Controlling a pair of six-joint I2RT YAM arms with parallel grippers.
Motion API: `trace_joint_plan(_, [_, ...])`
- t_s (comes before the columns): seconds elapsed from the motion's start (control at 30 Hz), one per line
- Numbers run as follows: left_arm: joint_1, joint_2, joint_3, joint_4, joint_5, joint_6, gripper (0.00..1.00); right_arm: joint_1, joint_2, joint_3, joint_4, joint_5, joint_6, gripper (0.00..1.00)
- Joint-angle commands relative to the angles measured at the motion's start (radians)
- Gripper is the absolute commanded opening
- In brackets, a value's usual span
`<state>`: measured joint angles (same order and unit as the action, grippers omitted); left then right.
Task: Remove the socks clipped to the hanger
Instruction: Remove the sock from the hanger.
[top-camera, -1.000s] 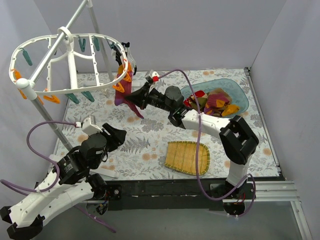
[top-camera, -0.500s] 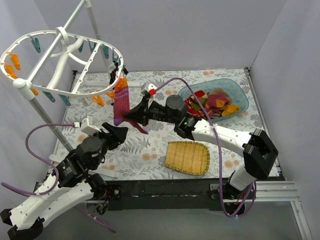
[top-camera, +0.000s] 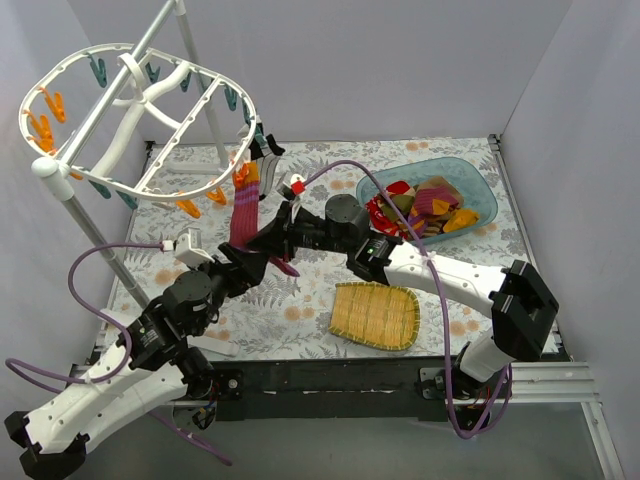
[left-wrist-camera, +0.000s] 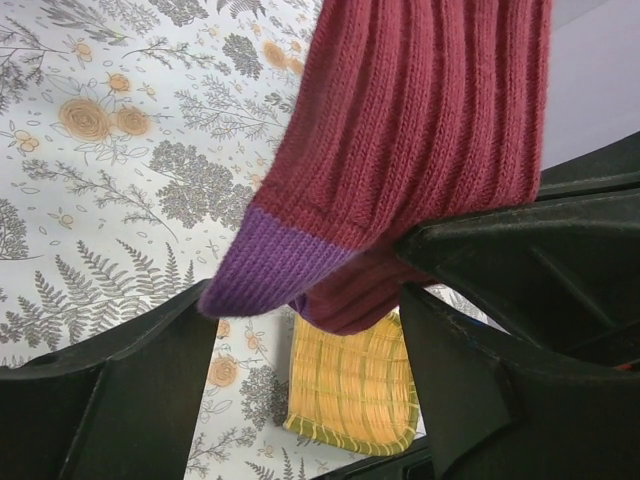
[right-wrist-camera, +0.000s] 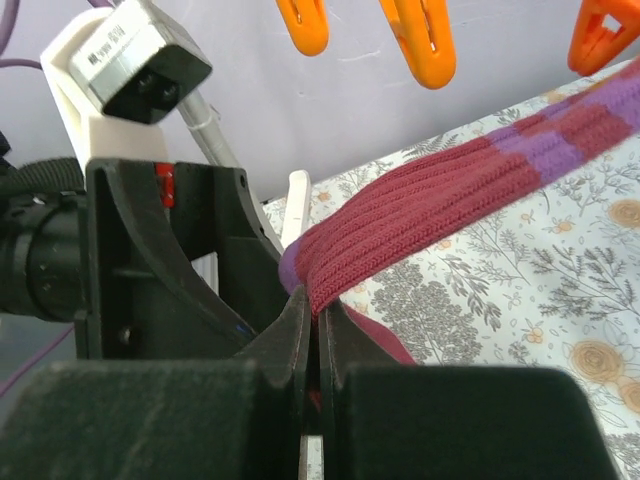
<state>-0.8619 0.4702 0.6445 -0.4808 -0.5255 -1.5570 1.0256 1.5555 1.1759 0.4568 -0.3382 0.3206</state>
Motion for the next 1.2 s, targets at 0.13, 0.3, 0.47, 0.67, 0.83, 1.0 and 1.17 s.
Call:
trace_joint_plan(0.13, [0.000,0.016,-0.034,0.102,0.041,0.046,0.76,0.042,0.044,0.105,0.003,0.067,0.067,0.01])
trace_joint_plan(0.3, [0.001,0.022,-0.054,0.110,0.033,0.045,0.76,0.059,0.060,0.126,-0.018,0.103,0.084,0.01])
trace_joint_plan(0.47, [0.001,0.007,-0.072,0.110,0.001,0.043,0.71,0.064,0.061,0.126,-0.018,0.114,0.101,0.01])
trace_joint_plan(0.67, [0.001,0.019,-0.092,0.111,-0.048,0.023,0.62,0.077,0.069,0.136,-0.029,0.134,0.123,0.01])
trace_joint_plan(0.83, [0.000,0.030,-0.108,0.131,-0.071,0.018,0.55,0.087,0.072,0.137,-0.035,0.149,0.144,0.01])
trace_joint_plan(1.0, [0.000,0.034,-0.114,0.145,-0.087,0.023,0.33,0.091,0.077,0.142,-0.040,0.157,0.150,0.01])
trace_joint_plan(1.17, [0.000,0.035,-0.115,0.143,-0.102,0.028,0.03,0.094,0.075,0.139,-0.043,0.166,0.149,0.01])
